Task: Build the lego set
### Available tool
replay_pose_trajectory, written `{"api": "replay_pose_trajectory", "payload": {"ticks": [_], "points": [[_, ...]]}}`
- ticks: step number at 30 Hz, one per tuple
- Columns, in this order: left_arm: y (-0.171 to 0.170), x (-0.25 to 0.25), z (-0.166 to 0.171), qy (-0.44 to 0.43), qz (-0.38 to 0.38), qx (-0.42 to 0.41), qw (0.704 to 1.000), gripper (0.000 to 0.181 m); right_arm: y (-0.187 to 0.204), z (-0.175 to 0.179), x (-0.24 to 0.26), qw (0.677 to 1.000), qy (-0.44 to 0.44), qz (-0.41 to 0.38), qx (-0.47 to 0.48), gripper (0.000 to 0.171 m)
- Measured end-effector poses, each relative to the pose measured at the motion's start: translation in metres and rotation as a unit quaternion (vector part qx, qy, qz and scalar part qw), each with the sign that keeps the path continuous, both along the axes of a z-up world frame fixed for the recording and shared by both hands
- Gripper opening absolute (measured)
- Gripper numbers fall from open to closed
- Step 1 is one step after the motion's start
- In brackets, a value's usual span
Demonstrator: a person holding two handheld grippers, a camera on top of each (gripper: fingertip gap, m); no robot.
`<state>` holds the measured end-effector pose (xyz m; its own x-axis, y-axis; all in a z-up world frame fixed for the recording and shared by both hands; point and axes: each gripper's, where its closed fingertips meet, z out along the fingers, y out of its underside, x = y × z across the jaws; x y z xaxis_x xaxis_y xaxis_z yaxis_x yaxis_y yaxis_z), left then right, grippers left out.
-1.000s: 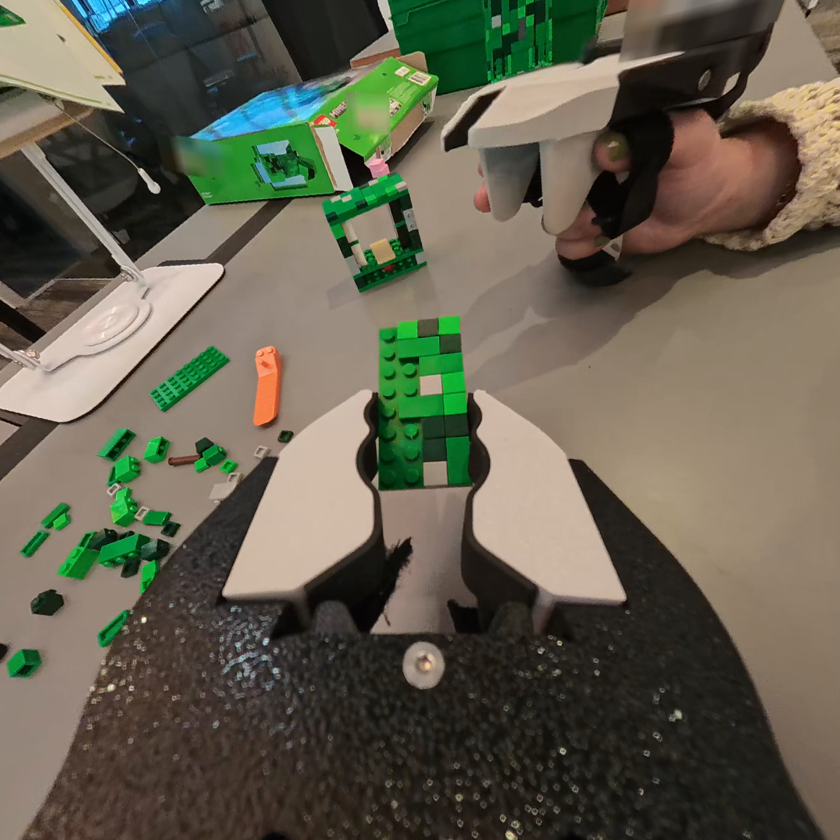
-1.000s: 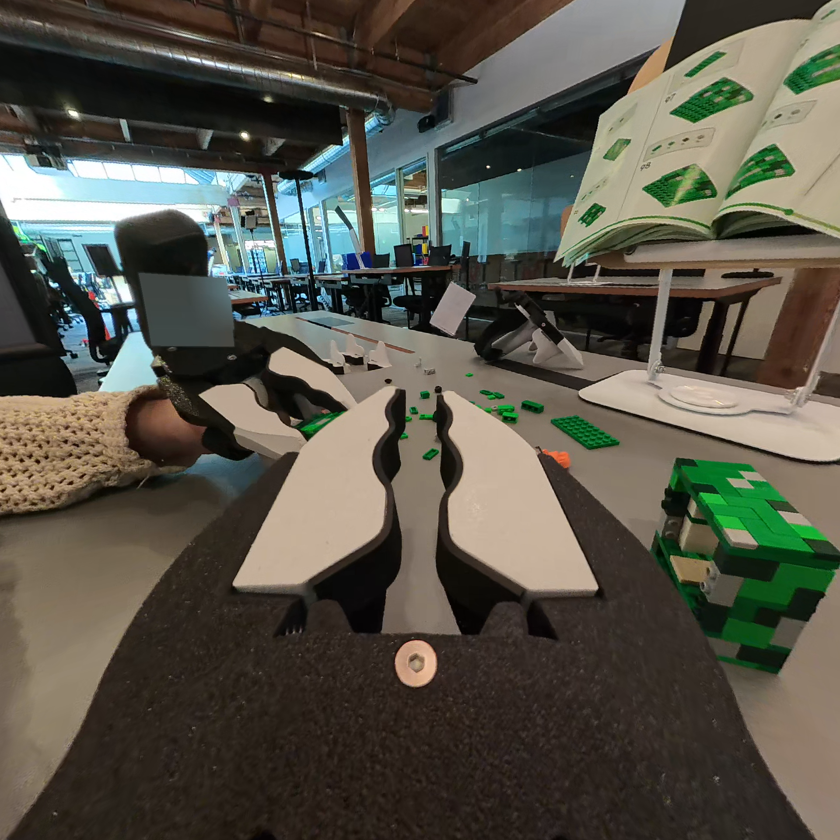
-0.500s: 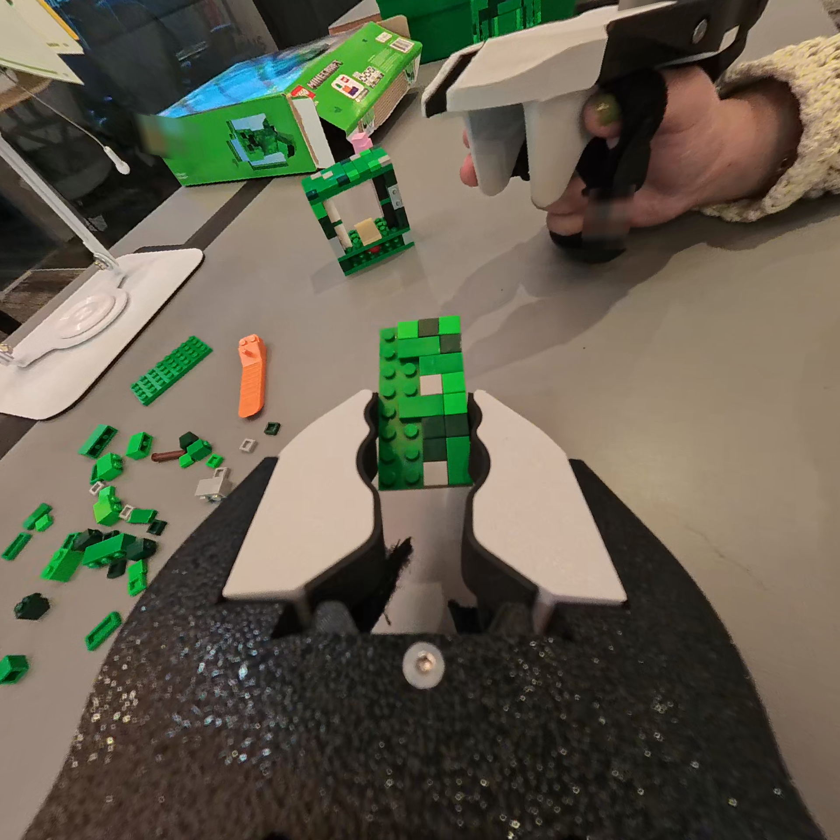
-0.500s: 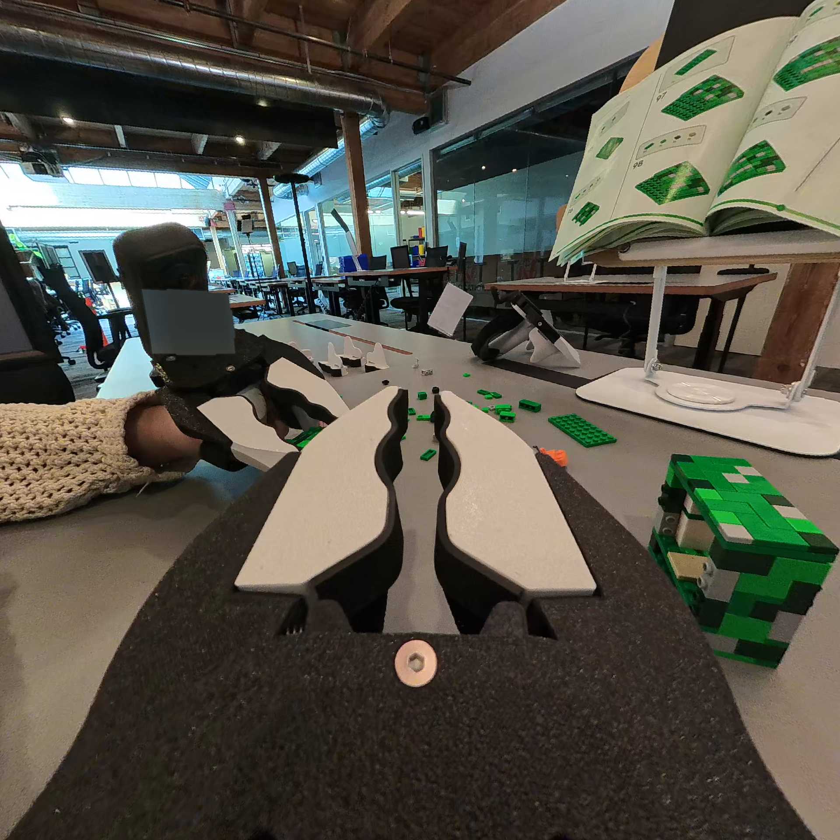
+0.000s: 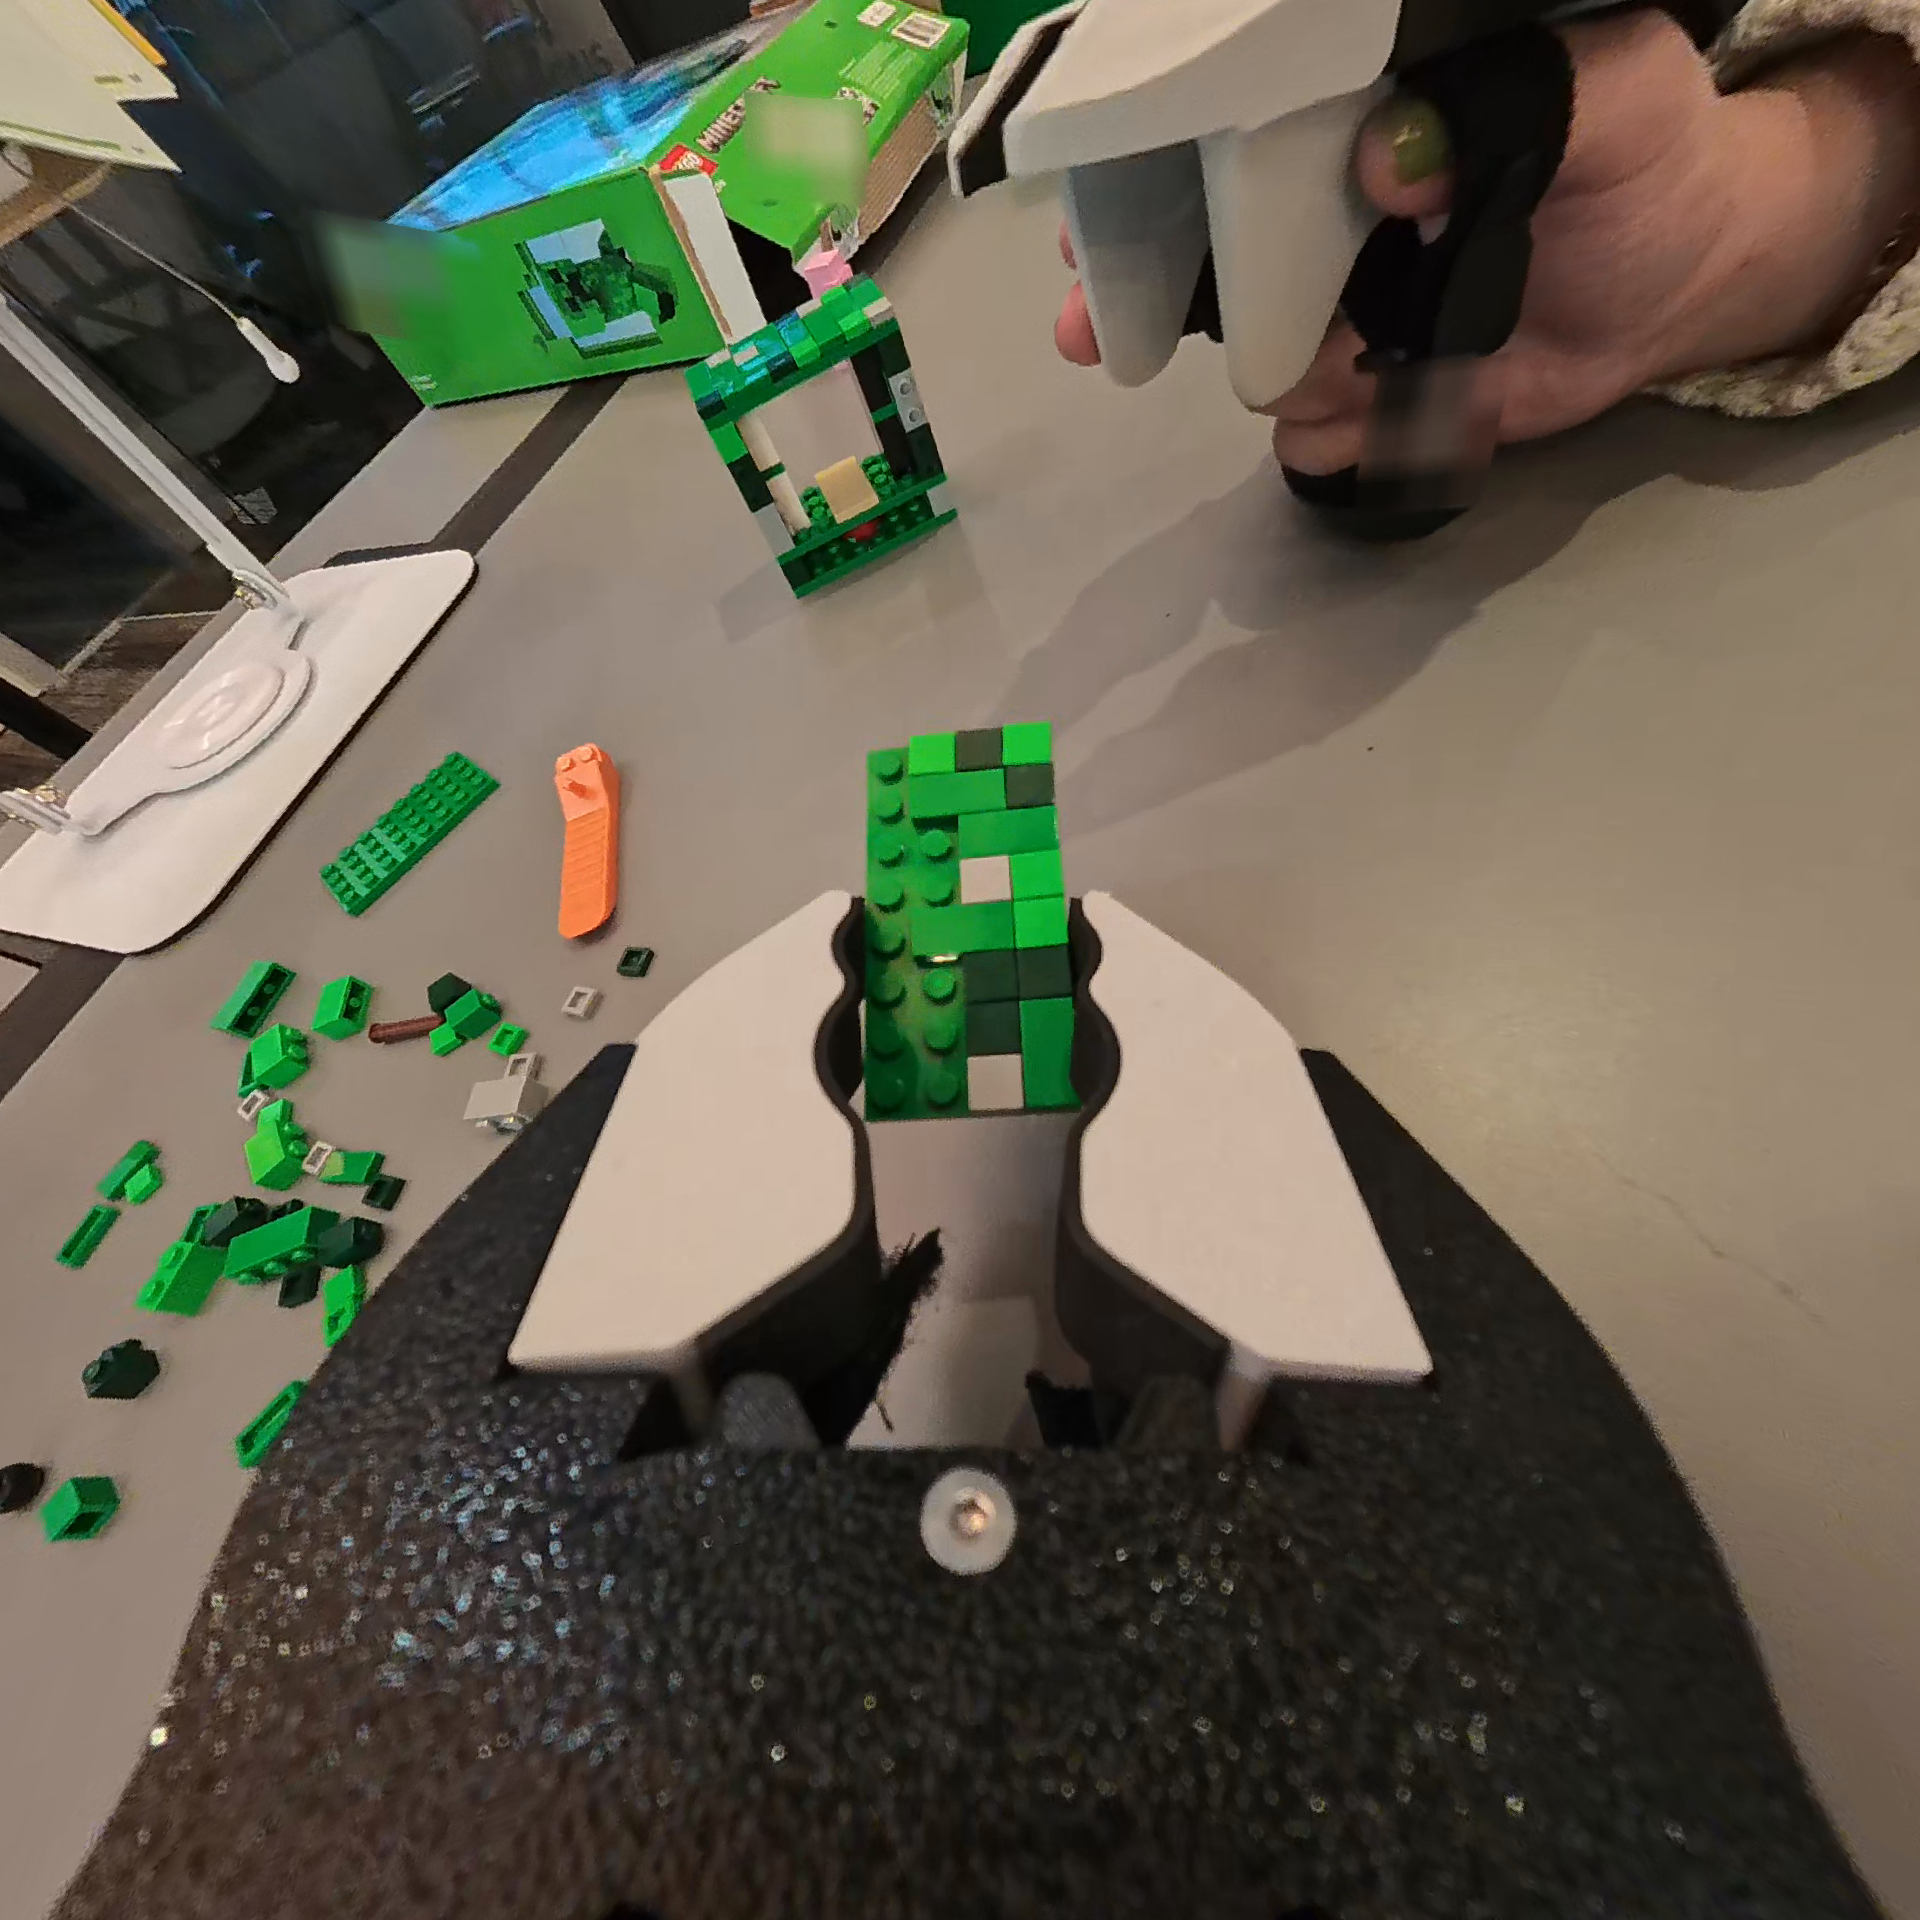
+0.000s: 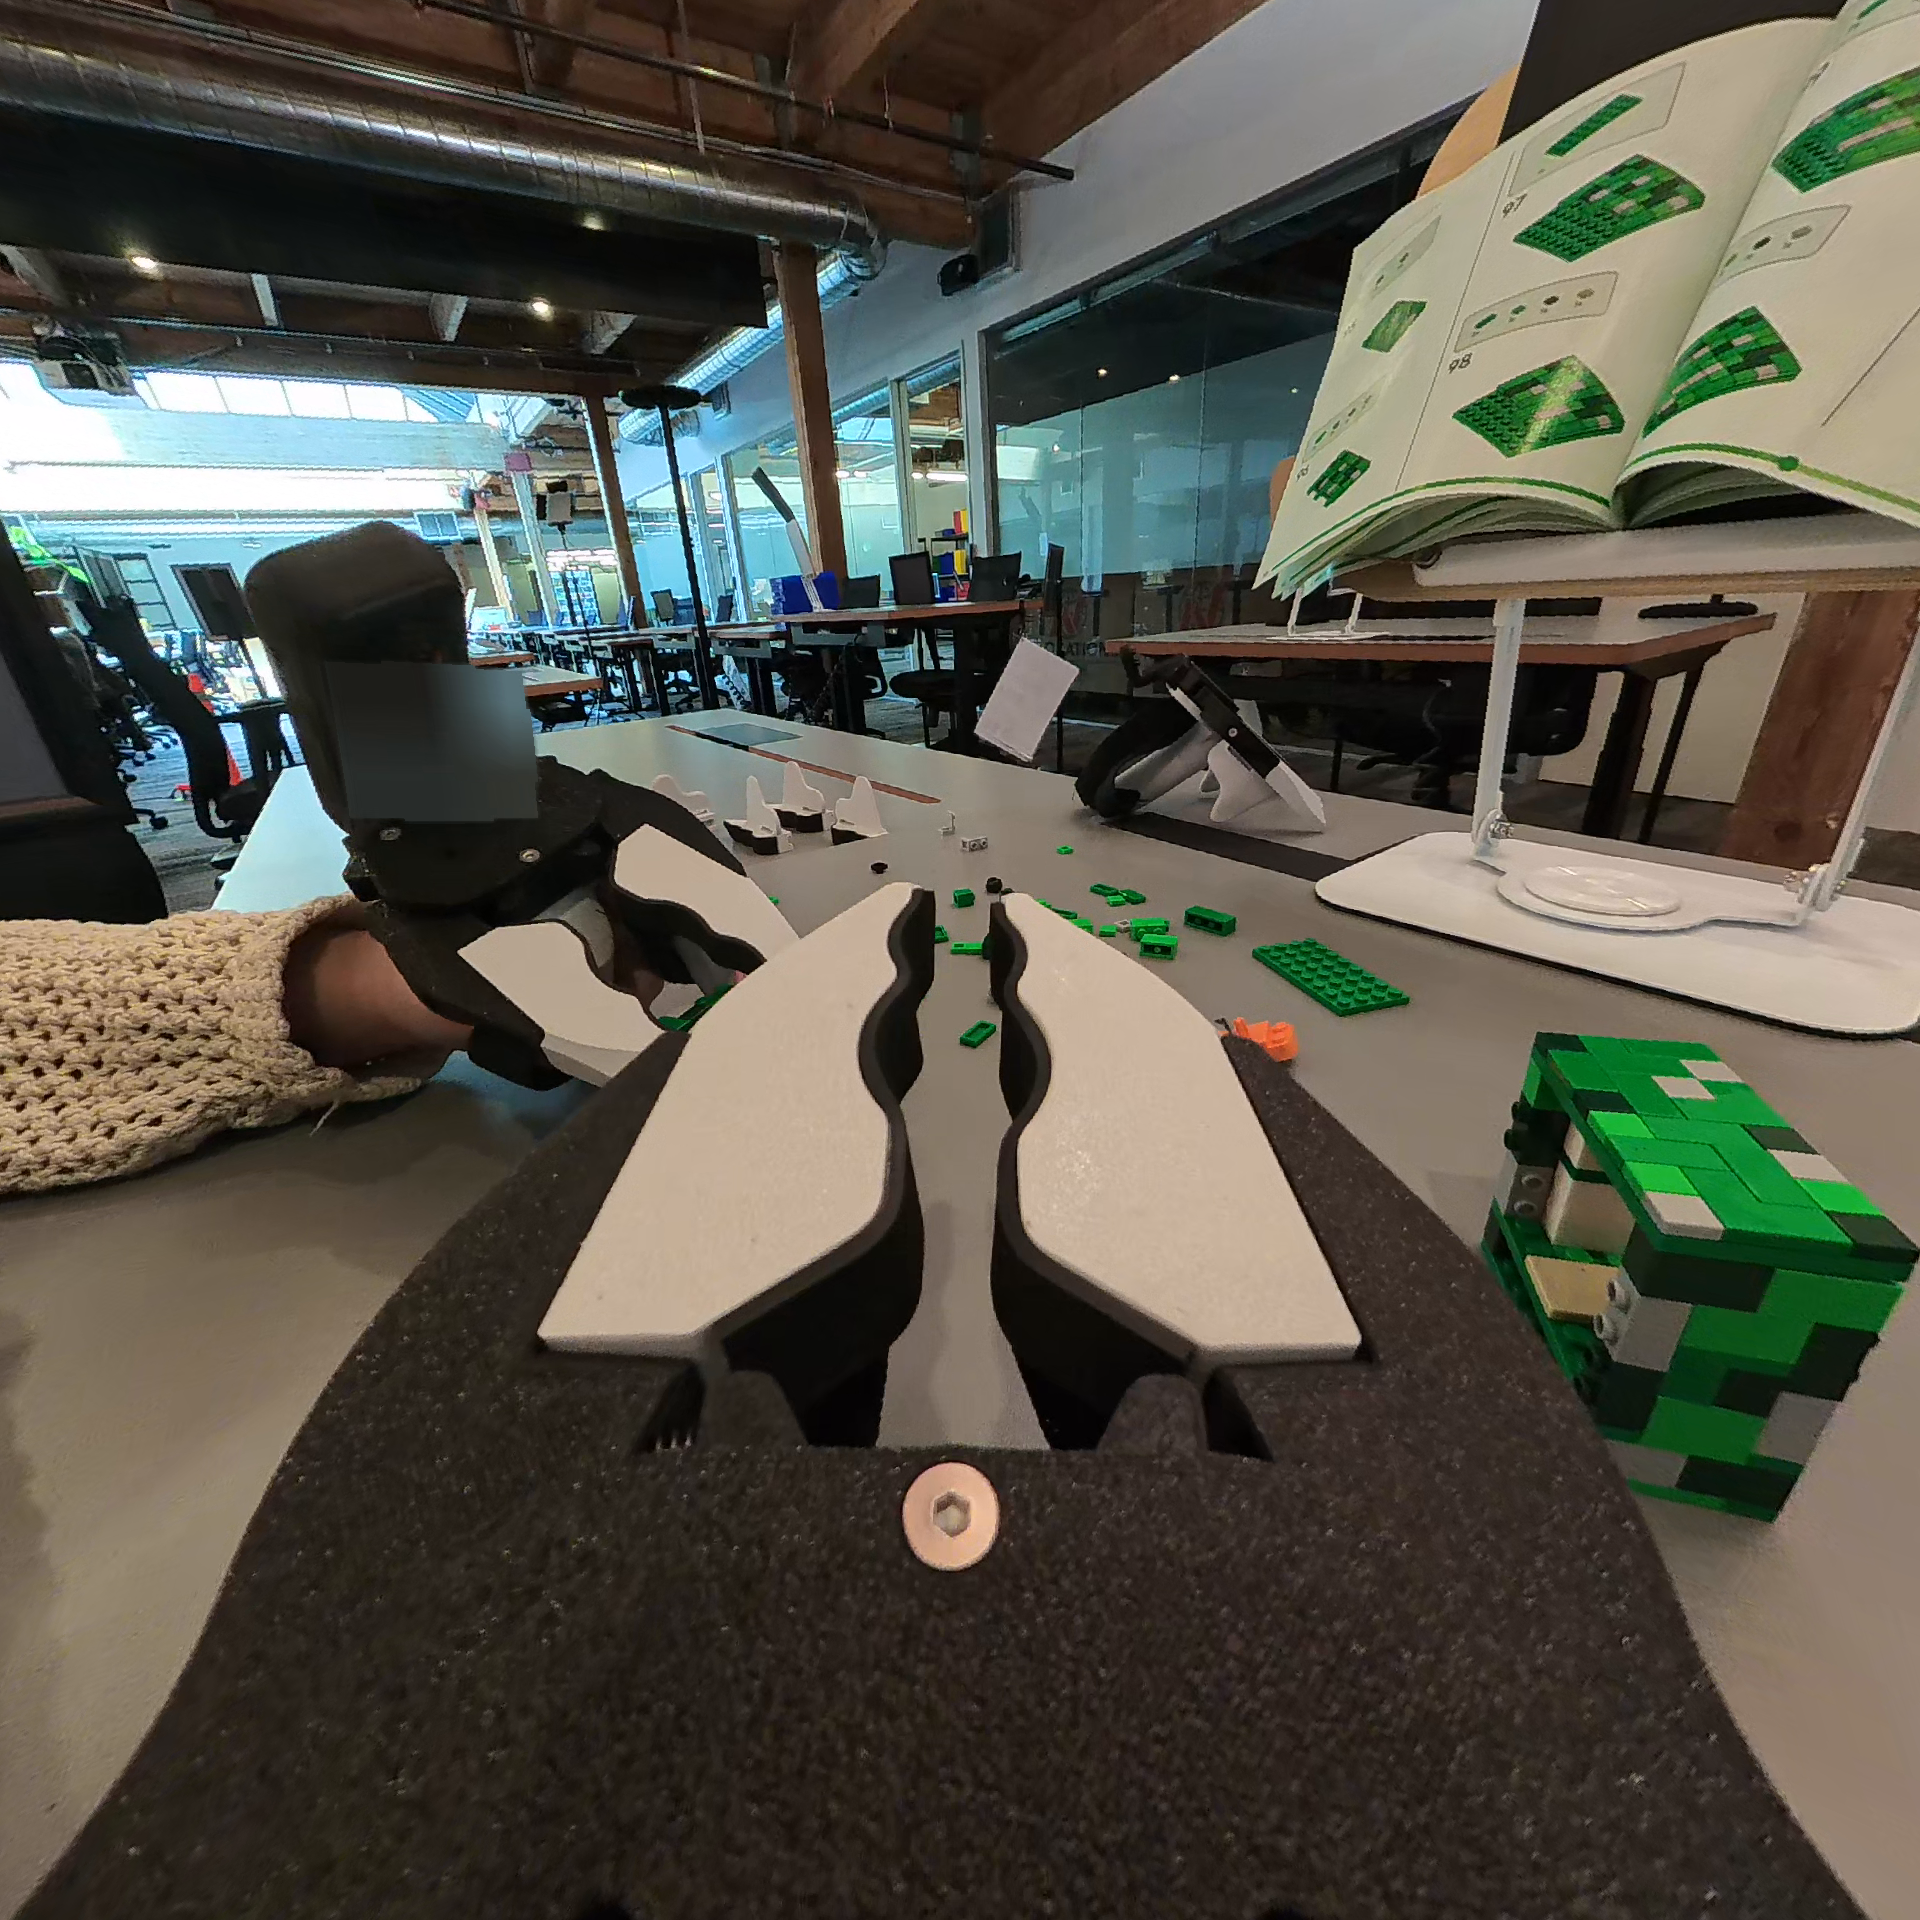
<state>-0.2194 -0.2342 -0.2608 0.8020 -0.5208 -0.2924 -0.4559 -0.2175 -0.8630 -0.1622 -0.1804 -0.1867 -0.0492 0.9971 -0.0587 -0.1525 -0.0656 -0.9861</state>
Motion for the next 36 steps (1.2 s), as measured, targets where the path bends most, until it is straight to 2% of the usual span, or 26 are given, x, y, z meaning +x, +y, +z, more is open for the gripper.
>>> {"api": "replay_pose_trajectory", "payload": {"ticks": [36], "points": [[-0.0001,-0.0007,-0.0064,0.039,0.000,0.000,0.999,0.036,-0.0009,-0.0022,-0.0016,1.000,-0.009,0.001,0.005,0.008]]}}
